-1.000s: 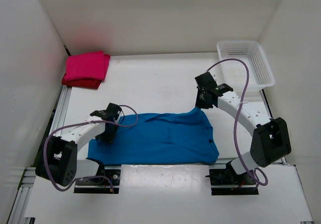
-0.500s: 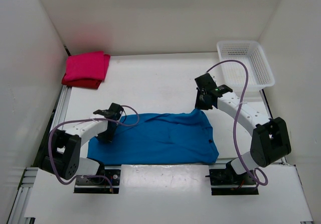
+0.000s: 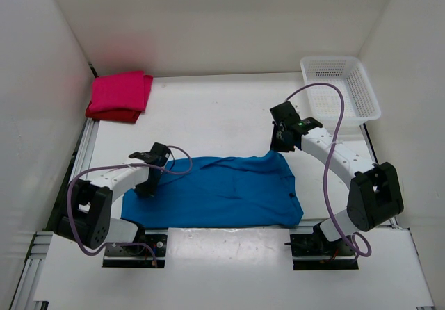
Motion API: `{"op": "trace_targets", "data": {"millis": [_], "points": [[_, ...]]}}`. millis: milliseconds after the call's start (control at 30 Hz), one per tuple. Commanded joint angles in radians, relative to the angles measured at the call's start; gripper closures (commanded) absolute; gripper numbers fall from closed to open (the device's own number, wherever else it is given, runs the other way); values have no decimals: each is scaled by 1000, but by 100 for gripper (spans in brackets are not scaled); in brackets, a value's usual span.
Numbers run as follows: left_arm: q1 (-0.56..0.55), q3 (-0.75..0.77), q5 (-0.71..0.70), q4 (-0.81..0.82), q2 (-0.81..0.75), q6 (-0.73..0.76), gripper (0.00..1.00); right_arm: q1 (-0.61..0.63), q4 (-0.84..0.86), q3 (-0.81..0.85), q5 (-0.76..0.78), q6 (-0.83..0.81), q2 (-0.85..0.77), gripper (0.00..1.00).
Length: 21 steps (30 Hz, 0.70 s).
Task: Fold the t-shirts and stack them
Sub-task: Fold the other side of the tshirt into a rectangle
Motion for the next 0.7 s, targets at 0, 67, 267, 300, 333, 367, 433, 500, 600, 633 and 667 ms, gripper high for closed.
{"op": "trace_targets", "data": {"millis": [0, 67, 267, 300, 333, 367, 433, 500, 600, 633, 667], "points": [[5, 49, -11, 15, -6, -1, 84, 3, 15, 8, -2, 8, -33, 99], [5, 58, -10, 24, 3, -1, 88, 3, 15, 8, -2, 8, -33, 99], [5, 68, -12, 33, 3, -1, 90, 3, 15, 8, -2, 8, -33, 99], [5, 80, -23, 33, 3, -1, 90, 3, 15, 8, -2, 8, -33, 99], [29, 97, -23, 51, 3, -1, 90, 3, 15, 17, -2, 8, -33, 99], [43, 109, -33, 62, 3, -1, 90, 3, 15, 29, -2, -3, -33, 99], [71, 141, -64, 81, 34, -1, 90, 3, 15, 49, 7, -12, -23, 99], [114, 216, -95, 90, 93, -1, 90, 3, 5, 86, 18, -34, -23, 99], [150, 323, -136, 99, 166, -1, 90, 3, -17, 133, 28, -61, -23, 99], [151, 348, -136, 99, 181, -1, 90, 3, -17, 144, 28, -61, -23, 99], [161, 394, -153, 108, 210, -1, 90, 3, -17, 155, 28, -75, -23, 99]]}}
